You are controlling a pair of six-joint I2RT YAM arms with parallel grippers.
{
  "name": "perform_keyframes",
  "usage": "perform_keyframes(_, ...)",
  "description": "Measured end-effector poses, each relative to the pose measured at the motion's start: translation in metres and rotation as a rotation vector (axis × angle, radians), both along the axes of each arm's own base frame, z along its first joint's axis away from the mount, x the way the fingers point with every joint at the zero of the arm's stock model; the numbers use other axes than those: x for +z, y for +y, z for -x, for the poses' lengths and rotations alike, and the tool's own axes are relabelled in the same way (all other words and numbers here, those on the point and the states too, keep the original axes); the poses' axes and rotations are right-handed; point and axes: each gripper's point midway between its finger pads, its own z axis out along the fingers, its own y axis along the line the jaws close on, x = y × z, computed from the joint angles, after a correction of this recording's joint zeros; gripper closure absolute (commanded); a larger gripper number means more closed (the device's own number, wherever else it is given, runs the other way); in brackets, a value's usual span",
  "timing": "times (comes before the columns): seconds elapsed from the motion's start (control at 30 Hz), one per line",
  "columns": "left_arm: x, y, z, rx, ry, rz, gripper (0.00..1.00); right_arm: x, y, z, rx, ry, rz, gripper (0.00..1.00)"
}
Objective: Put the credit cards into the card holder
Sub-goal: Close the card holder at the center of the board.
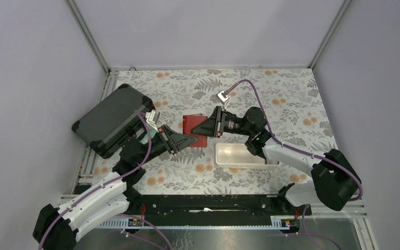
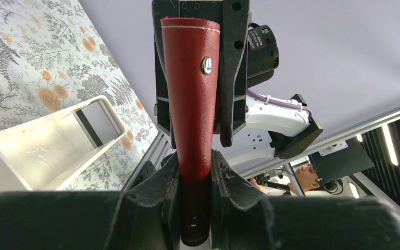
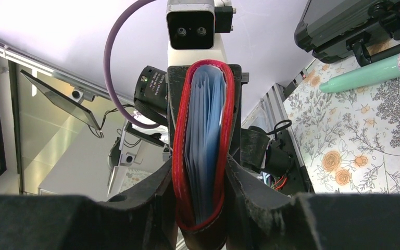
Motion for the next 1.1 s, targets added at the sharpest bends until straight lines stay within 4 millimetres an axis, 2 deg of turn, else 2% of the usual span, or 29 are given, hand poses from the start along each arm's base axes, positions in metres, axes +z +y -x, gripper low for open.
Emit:
perform_keyframes(0.23, -0.005, -0.002, -0.002, -0.003, 0.009, -0.013, 1.00, -0.005, 0.003, -0.001, 0.018, 0.034, -0.001, 0.62)
perform_keyframes(0.43, -0.006, -0.002, -0.002, 0.000, 0.011, -0.014, 1.00, -0.005, 0.003, 0.000, 0.022, 0.041, 0.000, 0.52)
perform_keyframes(0.53, -0.012, -0.001, -0.002, 0.002, 0.018, -0.018, 1.00, -0.008, 0.004, -0.001, 0.017, 0.034, 0.022, 0.51)
perform_keyframes(0.73, -0.011, -0.003, 0.002, -0.023, -0.001, -0.005, 1.00, -0.009, 0.001, 0.005, 0.012, 0.004, 0.059, 0.61)
perform_keyframes(0.8, -0.009, -0.003, 0.004, -0.032, -0.013, 0.002, 0.98, -0.009, 0.001, 0.004, 0.006, -0.003, 0.062, 0.75)
perform_keyframes(0.87, -0.008, -0.004, 0.005, -0.039, -0.022, 0.004, 0.86, -0.011, 0.001, 0.003, -0.002, -0.005, 0.070, 0.90)
perform_keyframes(0.93, -0.009, -0.004, 0.006, -0.046, -0.028, -0.003, 0.59, -0.012, 0.001, 0.002, -0.005, -0.007, 0.077, 0.99)
perform_keyframes(1.03, -0.018, -0.005, 0.005, -0.048, -0.030, -0.058, 0.22, -0.011, 0.002, 0.002, -0.003, -0.012, 0.084, 1.00)
perform_keyframes(1.1, -0.034, -0.005, 0.005, -0.044, -0.003, -0.133, 0.08, -0.005, 0.002, 0.002, -0.004, -0.038, 0.084, 1.00)
